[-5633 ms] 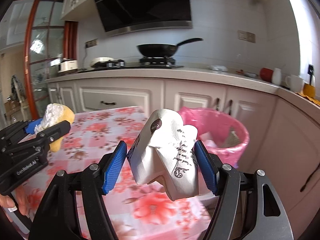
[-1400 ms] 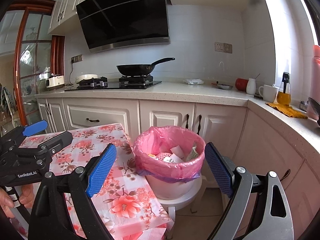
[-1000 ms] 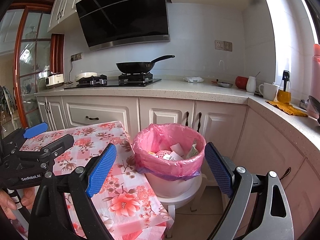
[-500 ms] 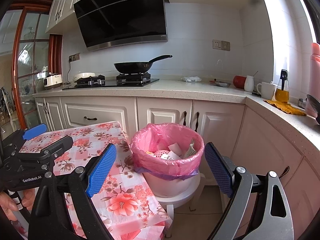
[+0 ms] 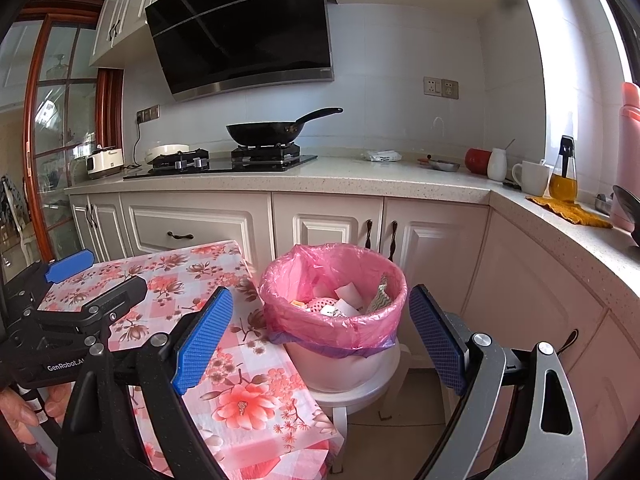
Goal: Collect trash
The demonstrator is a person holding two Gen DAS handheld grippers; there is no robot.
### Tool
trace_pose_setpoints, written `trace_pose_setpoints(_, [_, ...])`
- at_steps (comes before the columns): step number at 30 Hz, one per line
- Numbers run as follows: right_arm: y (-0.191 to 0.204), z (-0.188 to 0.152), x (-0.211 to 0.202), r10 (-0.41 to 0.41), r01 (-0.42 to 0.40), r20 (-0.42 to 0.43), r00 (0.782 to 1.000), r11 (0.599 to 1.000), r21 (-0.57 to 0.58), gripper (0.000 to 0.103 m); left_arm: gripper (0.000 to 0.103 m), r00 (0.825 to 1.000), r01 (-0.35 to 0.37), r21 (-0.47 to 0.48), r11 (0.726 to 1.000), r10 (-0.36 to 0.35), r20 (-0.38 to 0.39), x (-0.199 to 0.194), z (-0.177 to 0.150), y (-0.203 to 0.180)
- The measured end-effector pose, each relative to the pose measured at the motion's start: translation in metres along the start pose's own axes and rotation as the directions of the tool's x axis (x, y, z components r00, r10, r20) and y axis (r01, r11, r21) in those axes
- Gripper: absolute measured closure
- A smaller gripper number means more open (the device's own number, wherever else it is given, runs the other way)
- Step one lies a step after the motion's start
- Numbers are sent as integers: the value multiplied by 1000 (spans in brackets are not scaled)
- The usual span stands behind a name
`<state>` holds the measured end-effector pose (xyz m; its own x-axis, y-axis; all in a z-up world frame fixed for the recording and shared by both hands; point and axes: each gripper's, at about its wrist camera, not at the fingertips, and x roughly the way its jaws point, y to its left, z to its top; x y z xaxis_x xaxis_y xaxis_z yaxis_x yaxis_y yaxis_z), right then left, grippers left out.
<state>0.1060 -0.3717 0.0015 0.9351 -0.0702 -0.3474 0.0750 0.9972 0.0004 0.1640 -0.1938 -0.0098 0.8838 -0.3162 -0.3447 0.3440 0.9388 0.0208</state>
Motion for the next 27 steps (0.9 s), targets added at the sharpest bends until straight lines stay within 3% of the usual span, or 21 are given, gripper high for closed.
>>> trace_pose_setpoints(27, [-1, -1, -2, 3, -3, 1, 1000, 1000, 3, 19, 5, 1000, 3, -6, 1000, -3, -2, 0, -1, -2])
